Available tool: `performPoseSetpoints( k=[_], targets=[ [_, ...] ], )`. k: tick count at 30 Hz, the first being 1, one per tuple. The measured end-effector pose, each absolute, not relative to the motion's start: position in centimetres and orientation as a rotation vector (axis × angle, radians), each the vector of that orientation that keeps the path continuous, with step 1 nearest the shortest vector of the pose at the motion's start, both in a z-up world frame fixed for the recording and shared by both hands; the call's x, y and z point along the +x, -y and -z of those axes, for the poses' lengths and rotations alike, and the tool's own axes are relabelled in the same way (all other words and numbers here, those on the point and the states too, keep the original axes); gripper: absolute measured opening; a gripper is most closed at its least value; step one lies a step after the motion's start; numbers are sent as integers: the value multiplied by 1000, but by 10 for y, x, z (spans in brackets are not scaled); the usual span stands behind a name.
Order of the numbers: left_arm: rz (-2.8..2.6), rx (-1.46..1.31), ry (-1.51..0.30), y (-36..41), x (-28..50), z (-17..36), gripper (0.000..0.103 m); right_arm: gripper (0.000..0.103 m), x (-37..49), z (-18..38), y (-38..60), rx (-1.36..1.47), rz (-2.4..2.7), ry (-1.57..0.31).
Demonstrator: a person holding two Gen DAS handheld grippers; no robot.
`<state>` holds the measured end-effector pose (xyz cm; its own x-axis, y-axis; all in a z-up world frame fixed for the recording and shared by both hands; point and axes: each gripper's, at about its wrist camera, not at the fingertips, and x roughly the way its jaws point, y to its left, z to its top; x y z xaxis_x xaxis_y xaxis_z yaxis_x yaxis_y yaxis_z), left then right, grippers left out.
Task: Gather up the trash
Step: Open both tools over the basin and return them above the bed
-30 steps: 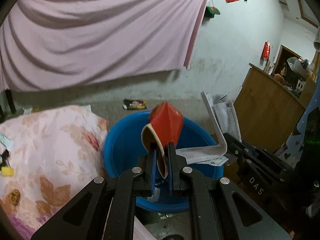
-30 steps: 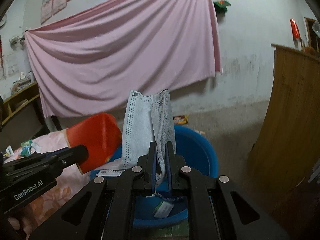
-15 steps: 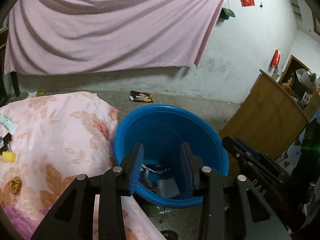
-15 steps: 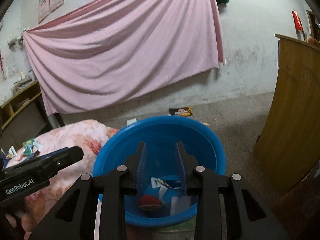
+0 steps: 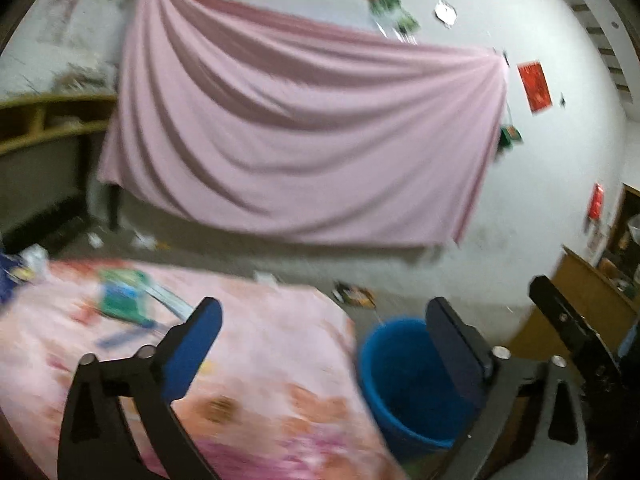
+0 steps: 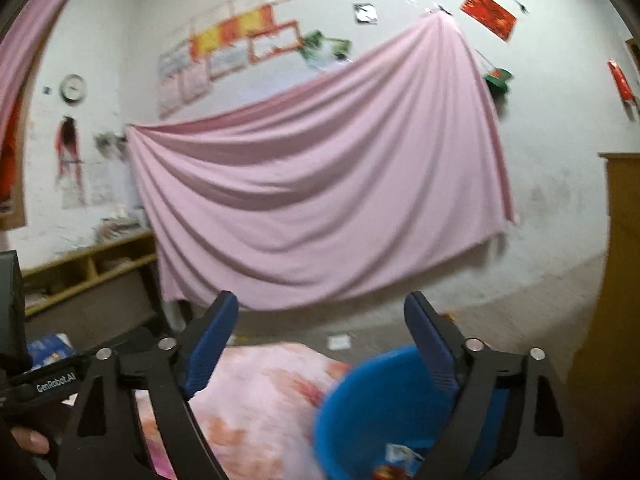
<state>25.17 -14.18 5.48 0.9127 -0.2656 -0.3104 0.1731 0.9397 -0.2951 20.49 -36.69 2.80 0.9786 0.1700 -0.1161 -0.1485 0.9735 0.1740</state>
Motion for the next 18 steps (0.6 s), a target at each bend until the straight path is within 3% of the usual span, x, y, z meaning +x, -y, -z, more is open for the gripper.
performPoseSetpoints(
  k=[1,3,18],
  targets=[
    [199,-261,-321,129,245,-58,101,89,205,-30,356,165,-191,-115],
    [158,-253,-283,107,237,-62,101,103,205,-32,341,158,-228,-93],
    [-48,-214,-208,-18,195,-50,101,103,215,-27,234,49,-434,-24]
  ],
)
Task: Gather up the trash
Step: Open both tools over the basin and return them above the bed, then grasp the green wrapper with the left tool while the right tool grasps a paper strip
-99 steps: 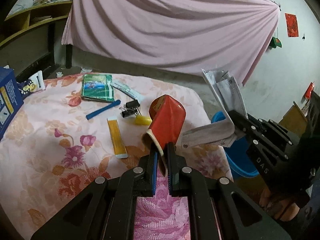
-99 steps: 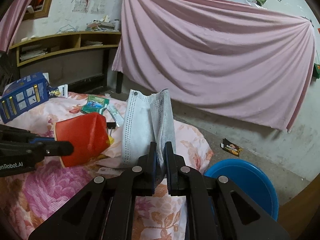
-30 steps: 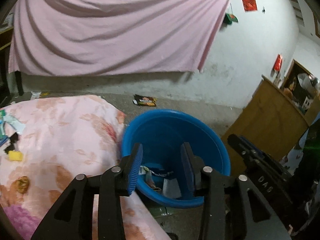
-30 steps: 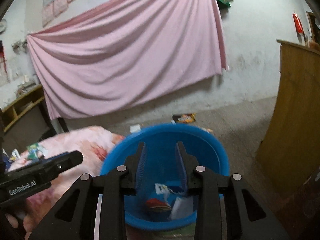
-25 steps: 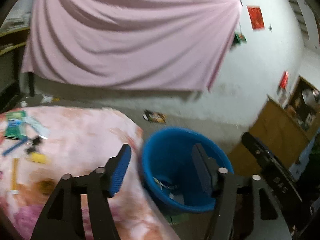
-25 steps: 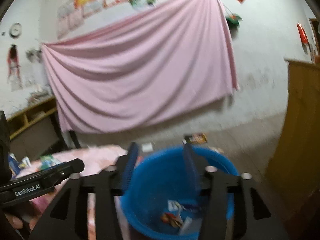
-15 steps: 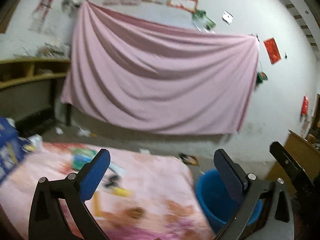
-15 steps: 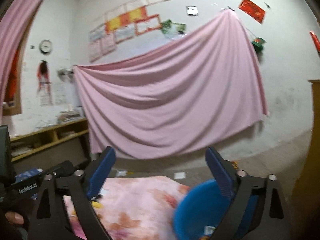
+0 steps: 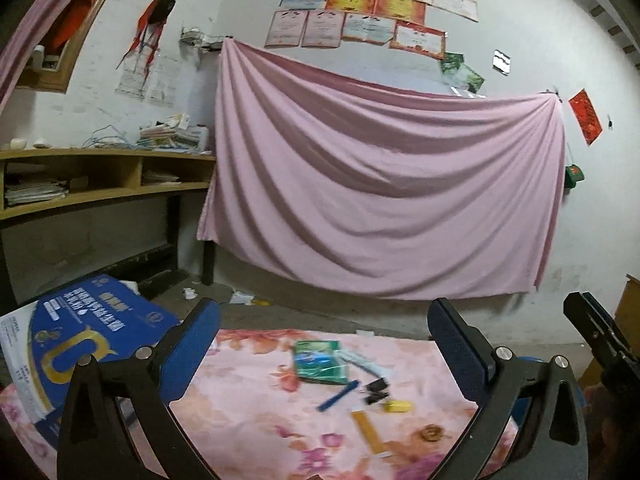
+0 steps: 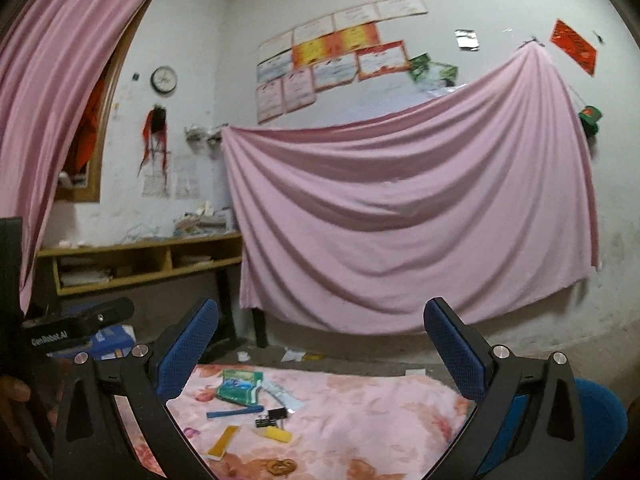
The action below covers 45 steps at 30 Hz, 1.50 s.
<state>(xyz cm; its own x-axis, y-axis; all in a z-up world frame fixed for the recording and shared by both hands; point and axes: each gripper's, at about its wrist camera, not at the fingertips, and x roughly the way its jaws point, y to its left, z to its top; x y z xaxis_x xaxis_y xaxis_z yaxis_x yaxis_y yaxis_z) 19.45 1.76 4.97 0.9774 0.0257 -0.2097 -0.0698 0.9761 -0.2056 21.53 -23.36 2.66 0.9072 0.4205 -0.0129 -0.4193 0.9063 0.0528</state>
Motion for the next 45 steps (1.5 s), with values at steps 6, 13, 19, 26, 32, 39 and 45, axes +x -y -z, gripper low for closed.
performPoseSetpoints(
  k=[6,13,19,26,32,39,45],
  targets=[
    [-64,-230,-236,-37,204,-31,101,103,237,-17,209,15,-458,-86],
    [-37,-231,-304,-40,240,-21,101,103,266,-8,200,-22,-473,-164],
    [-35,-248,-418,-45,285,-1,100,86,309,6,185,-78,-516,-318],
    [-16,-259,-647,-46,339,34,60,59,364,37,161,-136,-572,-595],
    [45,-337,-832,-52,380,67,38,53,387,52,147,-160,-620,-739],
    [71,-372,-872,-57,406,80,37,50,404,71,124,-232,-664,-854],
    [71,-369,-894,-58,421,81,37,50,409,77,116,-260,-670,-887]
  ],
)
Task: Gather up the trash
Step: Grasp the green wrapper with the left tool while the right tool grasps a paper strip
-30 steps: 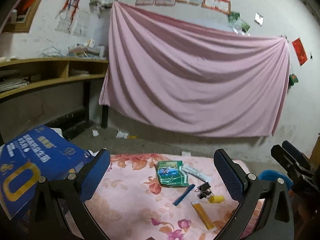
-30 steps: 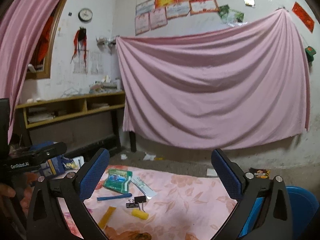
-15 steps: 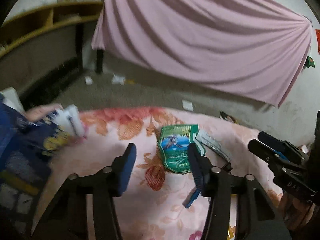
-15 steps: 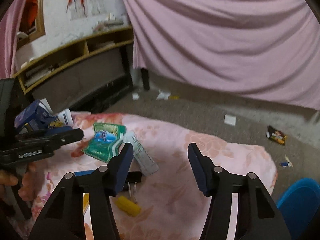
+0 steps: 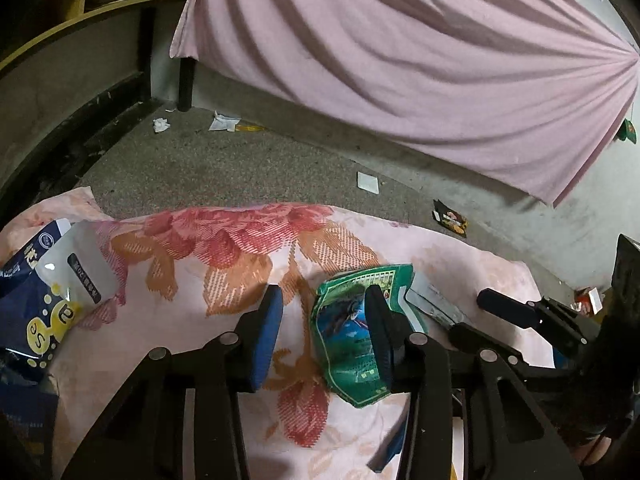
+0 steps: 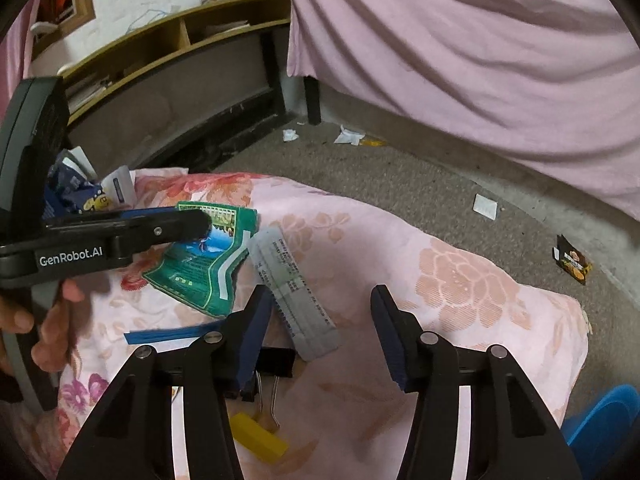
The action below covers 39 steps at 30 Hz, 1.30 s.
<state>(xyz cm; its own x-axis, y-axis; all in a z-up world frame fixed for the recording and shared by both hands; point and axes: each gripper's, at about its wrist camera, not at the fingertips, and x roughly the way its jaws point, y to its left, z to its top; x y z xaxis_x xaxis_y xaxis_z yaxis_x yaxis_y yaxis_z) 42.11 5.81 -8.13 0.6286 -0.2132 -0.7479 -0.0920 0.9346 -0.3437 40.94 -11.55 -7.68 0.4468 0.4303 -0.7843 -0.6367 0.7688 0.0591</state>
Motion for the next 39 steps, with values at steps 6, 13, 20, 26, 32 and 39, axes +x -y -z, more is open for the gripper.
performPoseSetpoints(
  k=[6,13,20,26,32,39],
  targets=[
    [93,-374,-903,-56,419,82,21,38,409,82,109,-297,-676,-907],
    [122,-367,-883,-52,413,77,1,19,402,81,108,-309,-683,-920],
    [158,-335,-805,-34,389,55,0,18,381,67,135,-209,-654,-853],
    [200,-285,-664,-9,358,24,0,18,344,39,163,-118,-582,-683],
    [253,-228,-485,26,319,-11,0,18,307,8,197,-43,-487,-522],
    [324,-177,-338,74,291,-53,0,18,275,-24,236,-22,-373,-381]
  ],
)
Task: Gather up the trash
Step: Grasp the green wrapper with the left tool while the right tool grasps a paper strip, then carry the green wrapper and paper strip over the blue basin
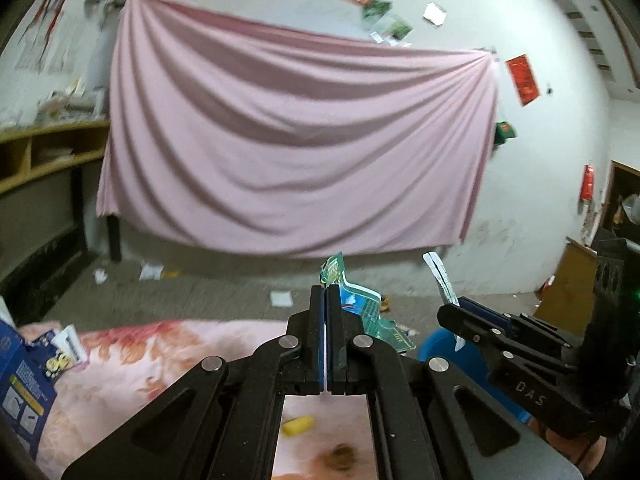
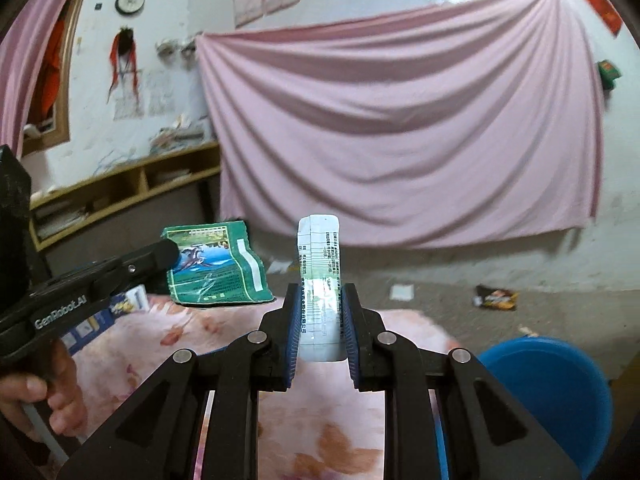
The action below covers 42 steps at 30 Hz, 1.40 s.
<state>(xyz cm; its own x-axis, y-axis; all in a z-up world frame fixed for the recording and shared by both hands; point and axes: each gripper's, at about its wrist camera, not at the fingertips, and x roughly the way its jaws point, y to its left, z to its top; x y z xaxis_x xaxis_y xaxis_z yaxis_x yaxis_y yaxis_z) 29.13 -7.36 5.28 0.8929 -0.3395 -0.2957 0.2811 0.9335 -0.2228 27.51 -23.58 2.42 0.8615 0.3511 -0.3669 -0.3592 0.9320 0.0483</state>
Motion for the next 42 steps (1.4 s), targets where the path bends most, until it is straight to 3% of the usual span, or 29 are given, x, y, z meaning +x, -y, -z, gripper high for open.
performPoseSetpoints(
  k=[13,27,42],
  targets=[
    [462,-108,-291,168,275,-80,0,18,236,-42,315,42,-194,-250],
    [535,-47,-508,273,275,-36,0,18,221,6,384,85,-59,-361],
    [542,-12,-657,287,284,0,0,18,229,28,400,130,-22,-489]
  ],
)
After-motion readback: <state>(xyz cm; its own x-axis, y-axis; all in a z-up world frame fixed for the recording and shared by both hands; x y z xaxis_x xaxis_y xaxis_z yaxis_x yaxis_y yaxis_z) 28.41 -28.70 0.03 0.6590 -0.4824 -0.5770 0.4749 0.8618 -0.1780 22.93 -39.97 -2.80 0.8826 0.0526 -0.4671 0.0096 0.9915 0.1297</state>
